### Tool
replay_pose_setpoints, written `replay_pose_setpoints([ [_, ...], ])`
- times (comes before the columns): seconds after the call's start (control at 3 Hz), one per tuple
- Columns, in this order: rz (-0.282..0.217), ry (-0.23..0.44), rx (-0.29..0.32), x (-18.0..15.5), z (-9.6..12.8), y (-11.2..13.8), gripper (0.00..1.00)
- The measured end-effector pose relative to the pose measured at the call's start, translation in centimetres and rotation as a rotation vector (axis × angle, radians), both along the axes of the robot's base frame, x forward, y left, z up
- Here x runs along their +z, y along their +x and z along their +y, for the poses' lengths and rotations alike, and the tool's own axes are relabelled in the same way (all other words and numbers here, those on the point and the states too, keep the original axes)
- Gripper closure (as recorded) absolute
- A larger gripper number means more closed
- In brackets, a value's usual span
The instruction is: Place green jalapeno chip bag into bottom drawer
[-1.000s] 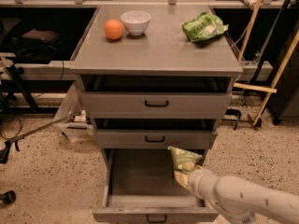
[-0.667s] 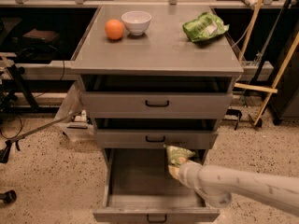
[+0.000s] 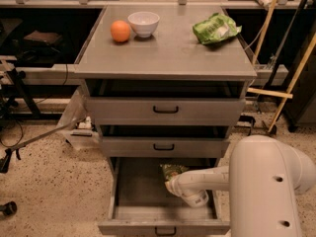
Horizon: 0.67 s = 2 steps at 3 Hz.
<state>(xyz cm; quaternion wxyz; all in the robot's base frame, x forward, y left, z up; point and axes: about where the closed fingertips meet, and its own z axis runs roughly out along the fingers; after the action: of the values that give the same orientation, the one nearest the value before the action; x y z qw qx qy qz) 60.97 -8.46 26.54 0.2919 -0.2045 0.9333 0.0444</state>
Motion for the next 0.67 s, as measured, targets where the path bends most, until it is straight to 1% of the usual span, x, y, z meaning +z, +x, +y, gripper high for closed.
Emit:
replay_pose_setpoints([
  [0.33,-0.001,0.0,-0.002,0.0,-0.1,0.0,1.0],
  [0.67,0.034,0.066,-0.009,-1.8,-0.8,-0.2,1.0],
])
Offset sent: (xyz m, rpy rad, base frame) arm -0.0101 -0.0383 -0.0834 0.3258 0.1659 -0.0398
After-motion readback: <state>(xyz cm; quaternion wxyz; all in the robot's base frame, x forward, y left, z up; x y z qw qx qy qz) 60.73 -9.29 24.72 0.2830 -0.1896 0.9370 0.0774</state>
